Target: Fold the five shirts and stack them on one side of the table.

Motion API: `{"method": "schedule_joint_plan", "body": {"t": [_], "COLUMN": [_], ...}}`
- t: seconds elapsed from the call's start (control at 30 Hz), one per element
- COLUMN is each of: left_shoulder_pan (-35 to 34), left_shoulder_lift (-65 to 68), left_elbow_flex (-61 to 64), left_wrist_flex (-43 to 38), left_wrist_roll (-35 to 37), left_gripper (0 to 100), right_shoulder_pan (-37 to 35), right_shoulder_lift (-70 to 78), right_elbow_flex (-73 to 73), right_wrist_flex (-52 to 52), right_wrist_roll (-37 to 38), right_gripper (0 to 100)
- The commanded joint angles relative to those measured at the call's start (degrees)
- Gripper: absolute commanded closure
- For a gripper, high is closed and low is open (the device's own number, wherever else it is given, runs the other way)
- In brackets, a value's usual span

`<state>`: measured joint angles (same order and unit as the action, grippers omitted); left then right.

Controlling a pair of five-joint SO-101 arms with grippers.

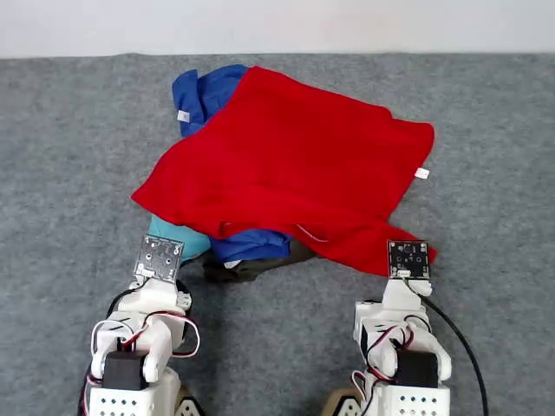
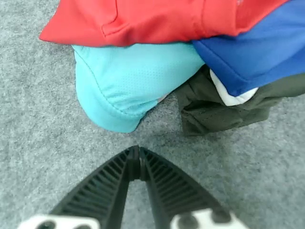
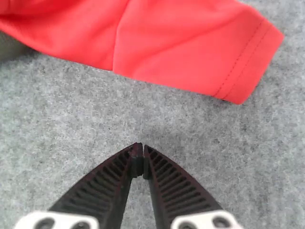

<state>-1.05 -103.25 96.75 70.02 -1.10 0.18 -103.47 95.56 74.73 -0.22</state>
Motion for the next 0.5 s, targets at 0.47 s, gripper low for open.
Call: {"method": "schedule_joint_plan", "body": {"t": [0.47], "left_shoulder_pan": [5.45], "left_shoulder_lift": [-0.18], "left_elbow_flex": [-1.54], "left_wrist_flex": [-0.09], "left_wrist_roll": [0.18], "left_gripper": [99], "right_shoulder_pan": [0.40], "right_shoulder_lift": [-0.31], "right_elbow_flex": [0.88], "right_wrist_flex": [0.13], "right_wrist_roll": [0.53], "right_gripper": [98.9]}}
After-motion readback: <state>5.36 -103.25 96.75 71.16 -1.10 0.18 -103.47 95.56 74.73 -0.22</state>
